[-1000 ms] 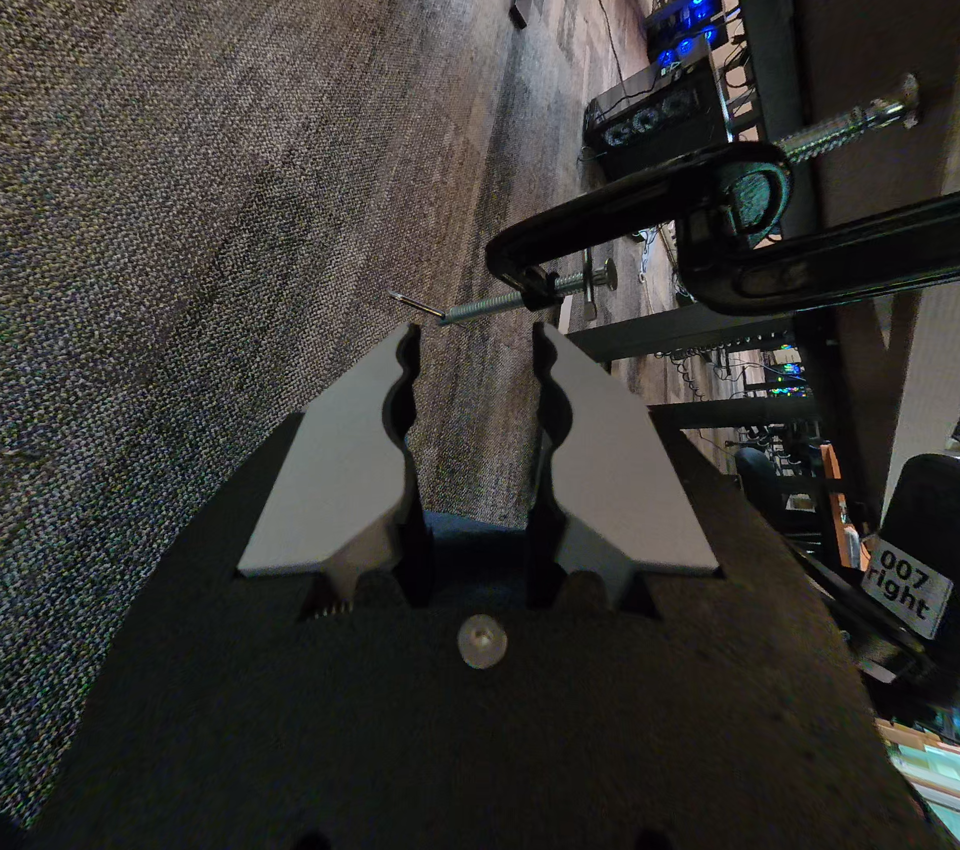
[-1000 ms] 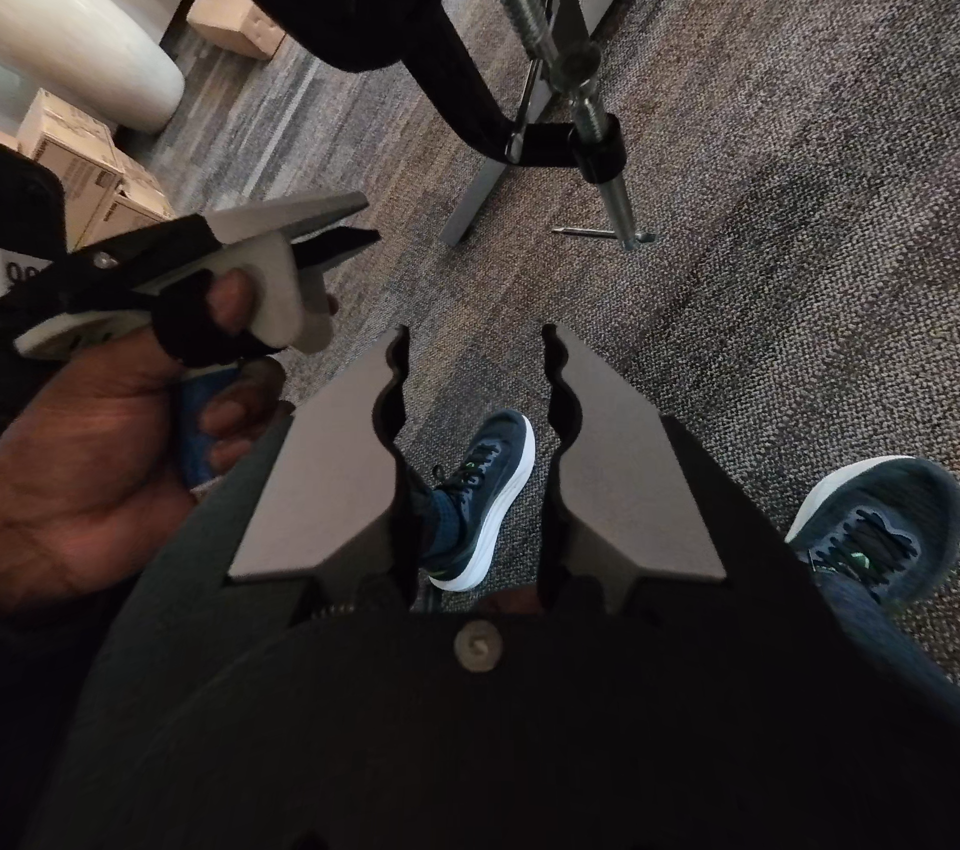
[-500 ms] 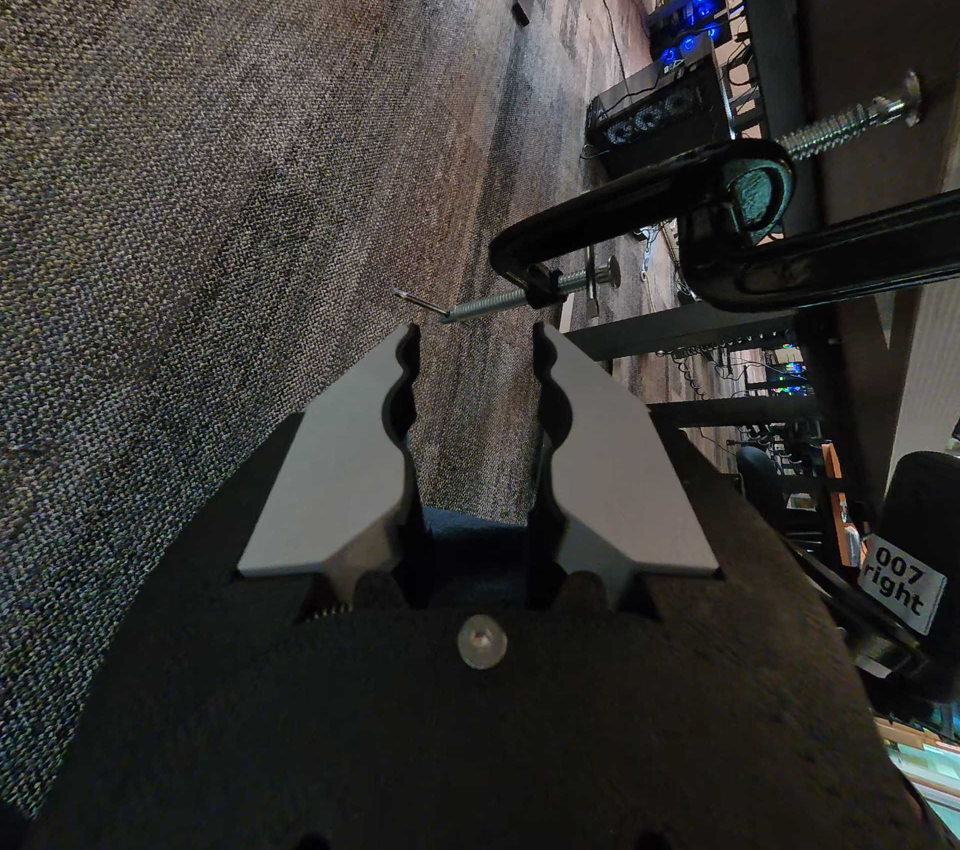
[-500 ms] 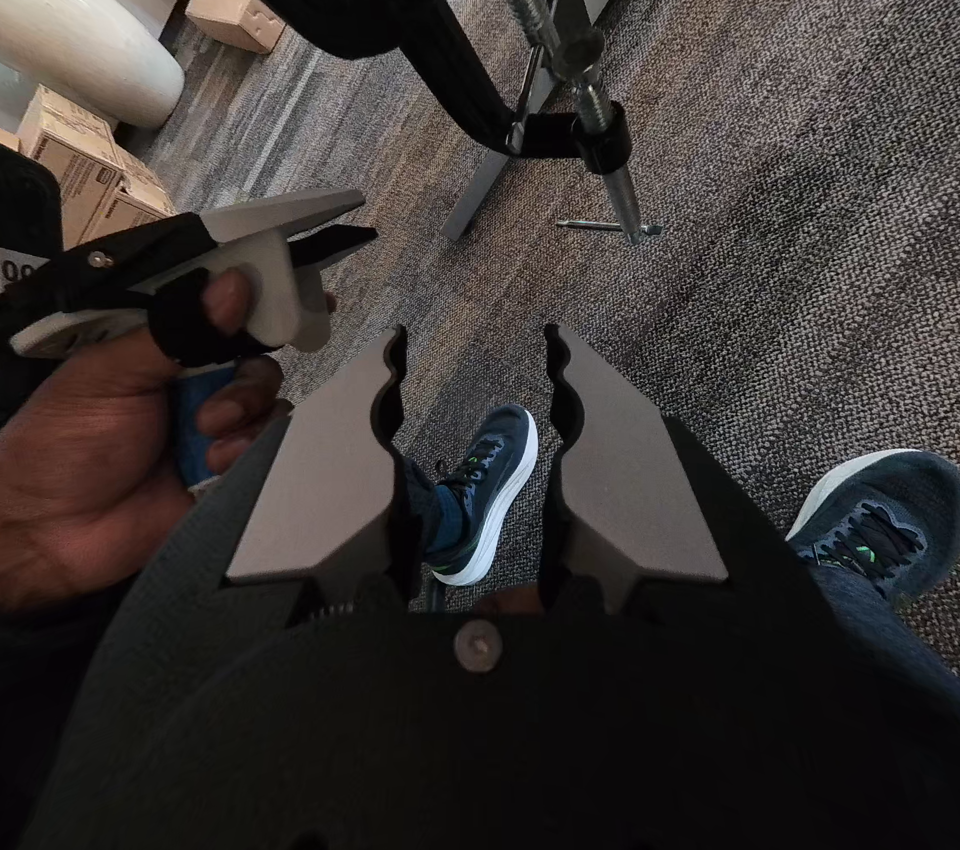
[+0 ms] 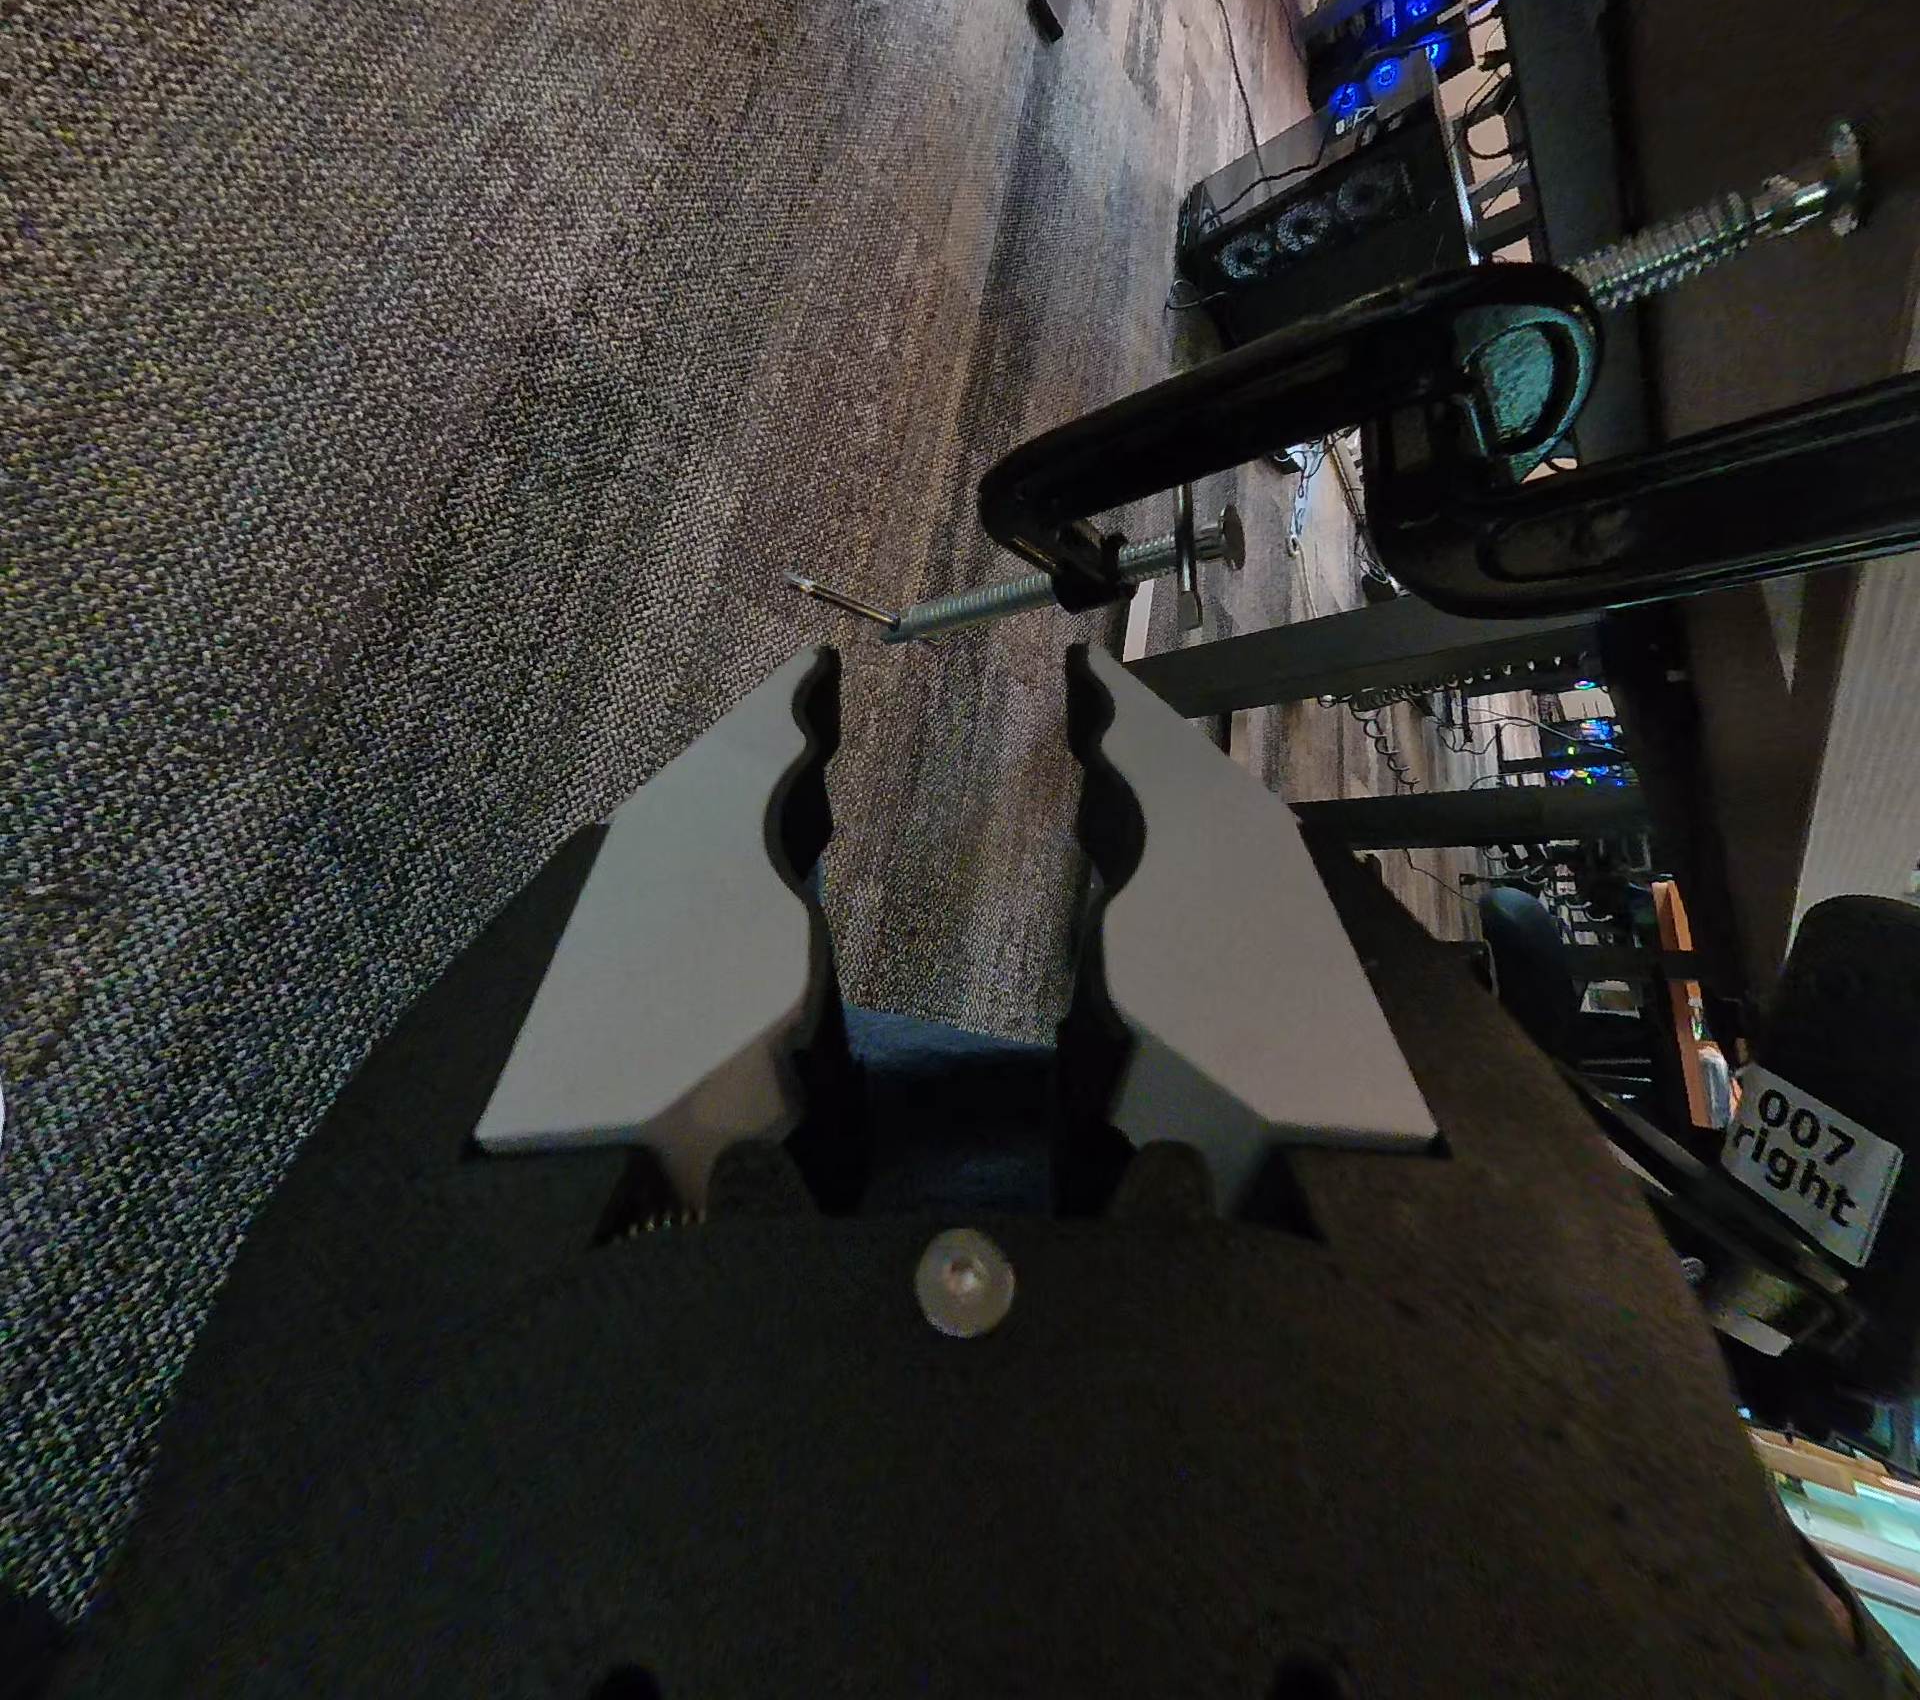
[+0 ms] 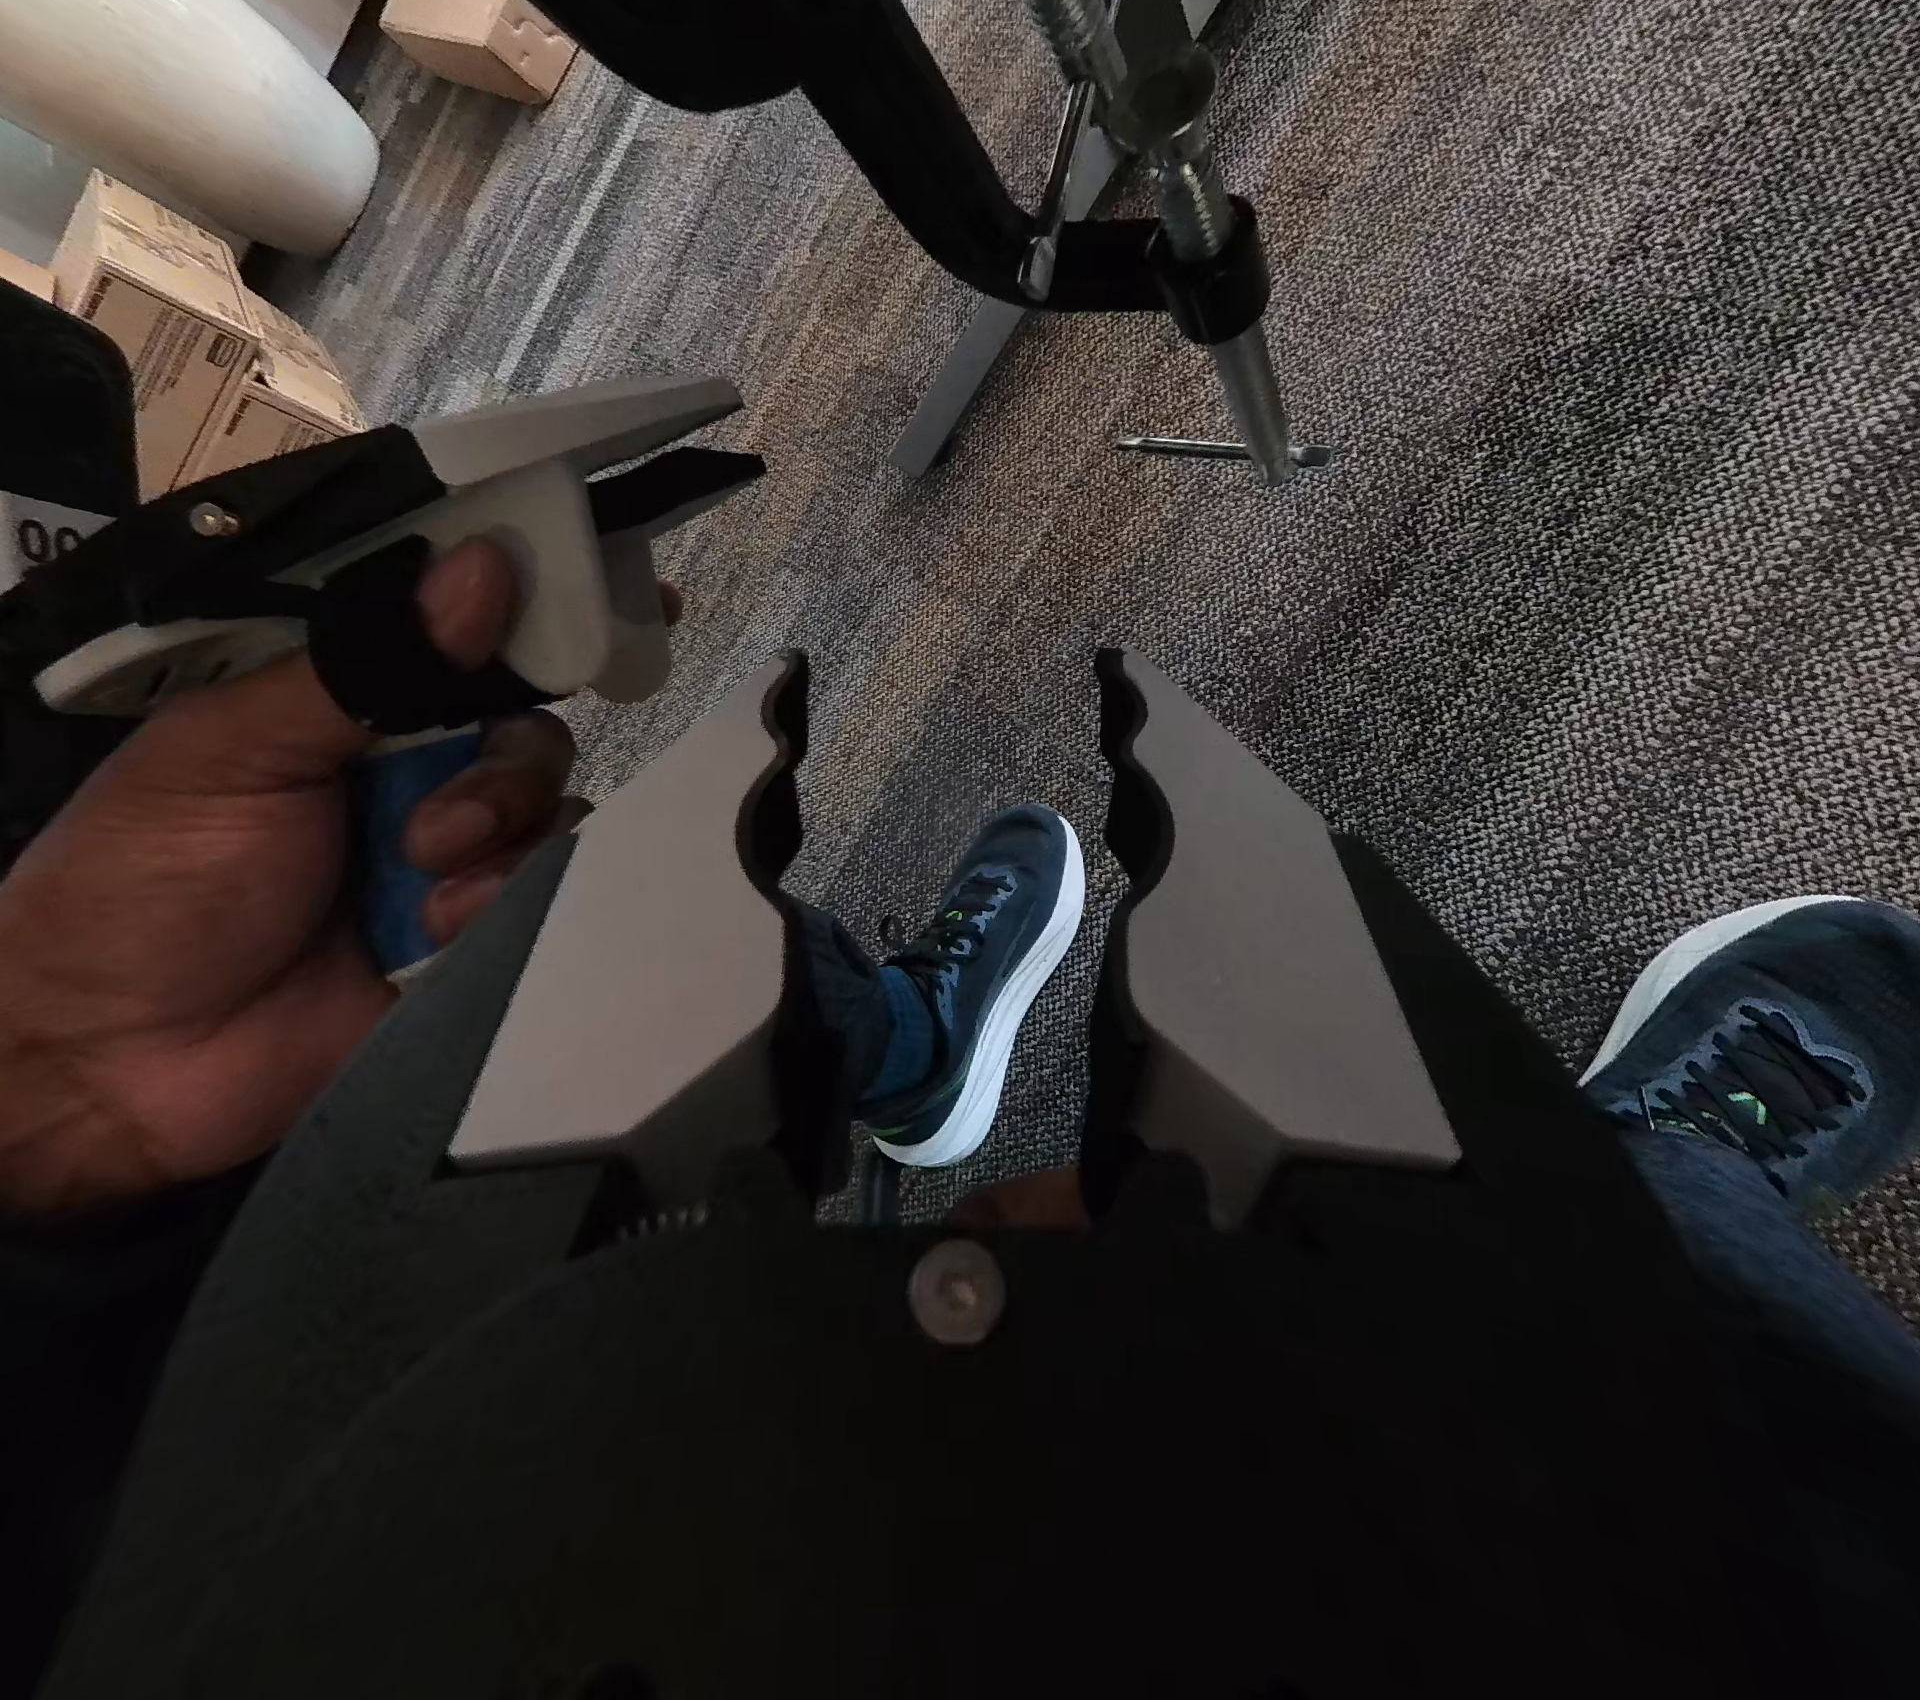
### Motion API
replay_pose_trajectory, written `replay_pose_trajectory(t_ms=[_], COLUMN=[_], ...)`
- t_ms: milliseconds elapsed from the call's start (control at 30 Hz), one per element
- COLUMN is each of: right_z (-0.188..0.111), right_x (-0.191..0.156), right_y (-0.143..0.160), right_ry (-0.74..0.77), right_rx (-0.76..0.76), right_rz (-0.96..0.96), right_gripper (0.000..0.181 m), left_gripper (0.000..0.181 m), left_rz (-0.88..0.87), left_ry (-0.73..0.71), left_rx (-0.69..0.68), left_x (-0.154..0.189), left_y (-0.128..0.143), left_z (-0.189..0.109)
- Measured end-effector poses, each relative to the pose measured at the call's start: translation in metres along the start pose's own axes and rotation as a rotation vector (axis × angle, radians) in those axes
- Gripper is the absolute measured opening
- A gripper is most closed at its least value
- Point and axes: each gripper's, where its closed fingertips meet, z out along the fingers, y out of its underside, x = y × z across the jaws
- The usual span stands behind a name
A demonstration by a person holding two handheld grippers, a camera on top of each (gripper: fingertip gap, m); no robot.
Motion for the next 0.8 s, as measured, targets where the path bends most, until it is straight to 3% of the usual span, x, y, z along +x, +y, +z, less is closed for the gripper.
replay_pose_trajectory(t_ms=[167,333,600,800], right_z=[-0.002,-0.016,-0.056,-0.072], right_x=[-0.004,-0.026,-0.107,-0.152], right_y=[-0.004,-0.021,-0.036,-0.020], right_ry=[-0.016,-0.078,-0.204,-0.194], right_rx=[0.010,0.082,0.156,0.132], right_rz=[0.021,0.102,0.217,0.196], right_gripper=[0.059,0.065,0.078,0.088], left_gripper=[0.057,0.059,0.073,0.084], left_rz=[0.029,0.214,0.592,0.746], left_ry=[-0.018,-0.104,-0.443,-0.551], left_rx=[-0.009,-0.042,-0.184,-0.200], left_x=[0.000,0.001,-0.029,-0.030], left_y=[0.001,0.003,0.017,0.019], left_z=[-0.002,-0.011,-0.041,-0.058])
